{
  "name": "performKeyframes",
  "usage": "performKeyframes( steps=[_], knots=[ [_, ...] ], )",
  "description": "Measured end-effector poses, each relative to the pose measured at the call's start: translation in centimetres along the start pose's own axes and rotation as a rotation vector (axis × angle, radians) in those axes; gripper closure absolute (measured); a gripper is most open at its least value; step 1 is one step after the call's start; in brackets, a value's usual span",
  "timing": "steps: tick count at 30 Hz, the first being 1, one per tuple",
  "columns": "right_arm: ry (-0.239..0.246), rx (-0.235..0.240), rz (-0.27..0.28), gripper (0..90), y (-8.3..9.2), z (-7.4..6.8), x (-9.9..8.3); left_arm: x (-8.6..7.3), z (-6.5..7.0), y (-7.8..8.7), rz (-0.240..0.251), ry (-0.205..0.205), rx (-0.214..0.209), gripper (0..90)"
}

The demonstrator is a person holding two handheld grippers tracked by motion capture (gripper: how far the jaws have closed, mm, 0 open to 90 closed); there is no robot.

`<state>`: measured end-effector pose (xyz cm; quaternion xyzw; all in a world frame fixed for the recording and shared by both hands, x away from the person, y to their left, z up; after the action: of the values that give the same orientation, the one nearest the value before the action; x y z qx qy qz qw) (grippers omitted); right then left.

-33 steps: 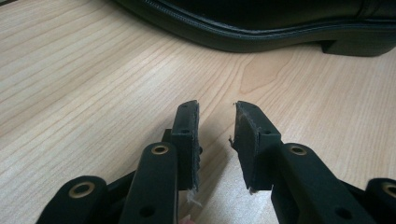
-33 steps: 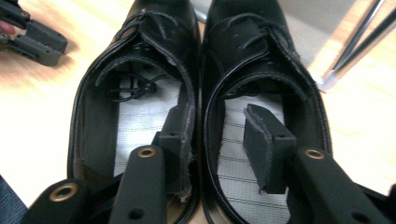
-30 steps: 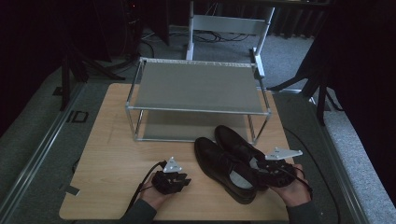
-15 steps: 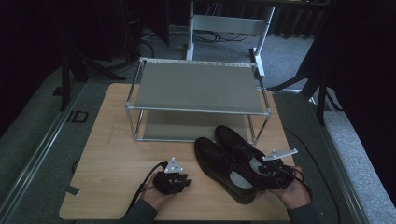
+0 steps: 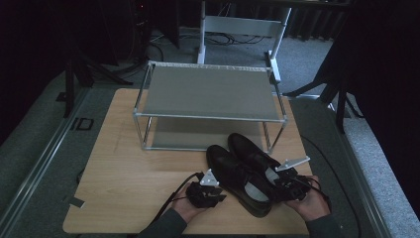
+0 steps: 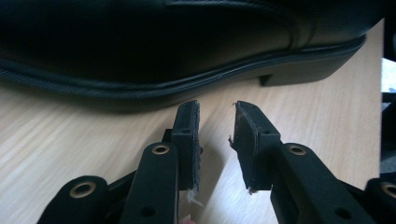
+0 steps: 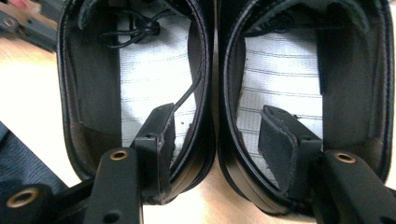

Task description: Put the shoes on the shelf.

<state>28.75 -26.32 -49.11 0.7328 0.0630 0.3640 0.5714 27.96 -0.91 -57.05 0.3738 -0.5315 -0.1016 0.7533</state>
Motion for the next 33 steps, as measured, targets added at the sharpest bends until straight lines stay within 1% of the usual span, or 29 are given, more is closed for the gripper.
performKeyframes(
  steps=[4, 5, 8, 12, 14, 16, 19, 21, 24, 25, 26, 27, 29, 30, 31, 33],
  knots=[
    [0.014, -0.002, -0.009, 45.8, 0.4, 0.0, -0.1, 0.2, 0.6, -0.7, -0.010, -0.011, -0.021, 70.8],
    [0.020, -0.003, -0.012, 45.8, 0.5, 0.0, -0.1, 0.3, 0.7, -0.8, -0.006, -0.011, -0.025, 70.8],
    [0.022, -0.002, -0.026, 45.8, 0.6, 0.0, 0.0, 0.6, 1.0, -1.2, -0.001, -0.012, -0.040, 70.9],
    [0.018, 0.005, -0.030, 45.7, 0.6, 0.1, 0.0, 0.9, 1.5, -1.9, -0.012, -0.023, -0.060, 71.2],
    [0.015, 0.015, -0.025, 45.5, 0.6, 0.1, 0.0, 0.9, 1.6, -2.1, -0.016, -0.024, -0.065, 71.9],
    [0.008, 0.028, -0.025, 45.0, 0.5, 0.3, 0.0, 1.0, 1.6, -2.1, -0.015, -0.025, -0.061, 71.9],
    [-0.008, 0.050, -0.027, 45.1, -0.2, 0.4, 0.0, 1.0, 1.6, -2.1, -0.014, -0.022, -0.062, 71.9],
    [-0.015, 0.062, -0.033, 46.8, -0.6, 0.4, 0.1, 1.0, 1.5, -2.1, -0.013, -0.020, -0.063, 71.9],
    [-0.015, 0.058, -0.051, 49.8, -1.3, 0.3, 0.1, 1.0, 1.5, -2.2, -0.015, -0.021, -0.060, 71.9],
    [-0.010, 0.040, -0.066, 50.1, -1.6, 0.2, 0.1, 1.0, 1.5, -2.2, -0.015, -0.022, -0.060, 71.9],
    [-0.013, 0.039, -0.068, 52.1, -1.8, 0.2, 0.1, 1.0, 1.5, -2.1, -0.012, -0.021, -0.061, 72.0],
    [-0.013, 0.039, -0.068, 52.1, -1.8, 0.2, 0.1, 1.0, 1.5, -2.1, -0.012, -0.021, -0.061, 72.1],
    [-0.018, 0.037, -0.075, 58.0, -1.8, 0.3, 0.2, 1.1, 1.5, -2.0, -0.007, -0.023, -0.060, 72.0],
    [-0.018, 0.039, -0.080, 58.7, -1.8, 0.3, 0.3, 1.2, 1.5, -2.0, -0.007, -0.023, -0.060, 72.1],
    [-0.020, 0.038, -0.090, 58.9, -1.8, 0.3, 0.3, 1.2, 1.6, -2.0, -0.007, -0.024, -0.060, 72.0],
    [-0.006, 0.026, -0.128, 58.9, -1.8, 0.2, 0.5, 1.1, 1.6, -2.1, -0.012, -0.027, -0.060, 72.0]
  ],
)
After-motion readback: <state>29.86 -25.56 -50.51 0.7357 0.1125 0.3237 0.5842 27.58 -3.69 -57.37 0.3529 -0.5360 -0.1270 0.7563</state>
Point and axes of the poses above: each handheld gripper's, and its own axes: y roughly backward along the jaws, x roughly out of its top, z roughly to its right, the point moved 3 cm from there along -y, roughly forward along the jaws, and after that the axes turned 3 degrees about -y, right-handed, at the moved point
